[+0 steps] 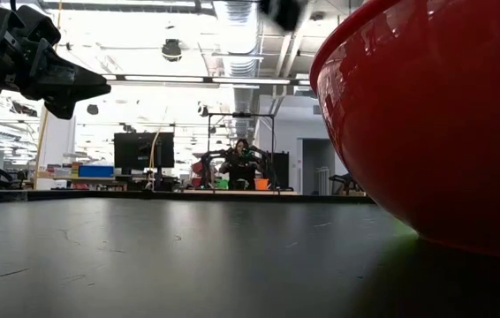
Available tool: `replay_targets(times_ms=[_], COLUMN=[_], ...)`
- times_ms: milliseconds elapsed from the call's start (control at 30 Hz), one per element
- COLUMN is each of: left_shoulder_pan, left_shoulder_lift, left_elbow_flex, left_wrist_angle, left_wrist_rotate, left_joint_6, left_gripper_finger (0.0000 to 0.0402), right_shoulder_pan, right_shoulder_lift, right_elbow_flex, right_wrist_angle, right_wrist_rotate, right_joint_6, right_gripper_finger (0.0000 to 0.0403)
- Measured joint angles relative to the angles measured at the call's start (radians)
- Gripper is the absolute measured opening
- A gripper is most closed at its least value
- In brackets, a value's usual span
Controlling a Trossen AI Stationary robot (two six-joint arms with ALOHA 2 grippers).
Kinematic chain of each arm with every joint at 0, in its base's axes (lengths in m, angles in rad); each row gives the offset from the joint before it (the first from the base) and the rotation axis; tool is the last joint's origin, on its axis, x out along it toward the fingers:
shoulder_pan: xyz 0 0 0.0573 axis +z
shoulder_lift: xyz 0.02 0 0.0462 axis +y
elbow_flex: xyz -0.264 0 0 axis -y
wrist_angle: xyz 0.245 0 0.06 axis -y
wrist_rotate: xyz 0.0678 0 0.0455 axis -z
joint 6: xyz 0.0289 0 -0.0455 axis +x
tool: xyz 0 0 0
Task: Nest bowls inside each other
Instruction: Stack the orange patterned bowl on top of the blue bowl
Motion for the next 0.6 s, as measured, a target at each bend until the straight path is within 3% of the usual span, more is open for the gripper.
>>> replay_targets(times_ms=[100,233,333,600], left_shoulder_pan=[0.000,0.000,0.000,0.000], left_shoulder_lift=[0.000,0.000,0.000,0.000], left_elbow_flex=[0.000,0.000,0.000,0.000], left_wrist_angle=[0.000,0.000,0.000,0.000], left_wrist_rotate=[0.000,0.000,0.000,0.000], left_joint_6=[0.000,0.000,0.000,0.000], left_gripper_finger=[0.0087,0.0087,0.0087,0.0087], right_shoulder_pan=[-0.045,-0.075,-0.076,-0.062], right_shoulder_lift=[0.114,0.265,0.377,0.682], right_elbow_flex=[0.039,0.183,0.348,0.871], right_wrist_angle=[0.088,0.075,-0.029,-0.418], right_wrist_rotate=[-0.050,-0.136,-0.183,-0.184], right_joint_6=[-0.014,-0.108,-0.189,-0.354], right_gripper_finger=[0.0176,0.0176,0.0176,0.0176])
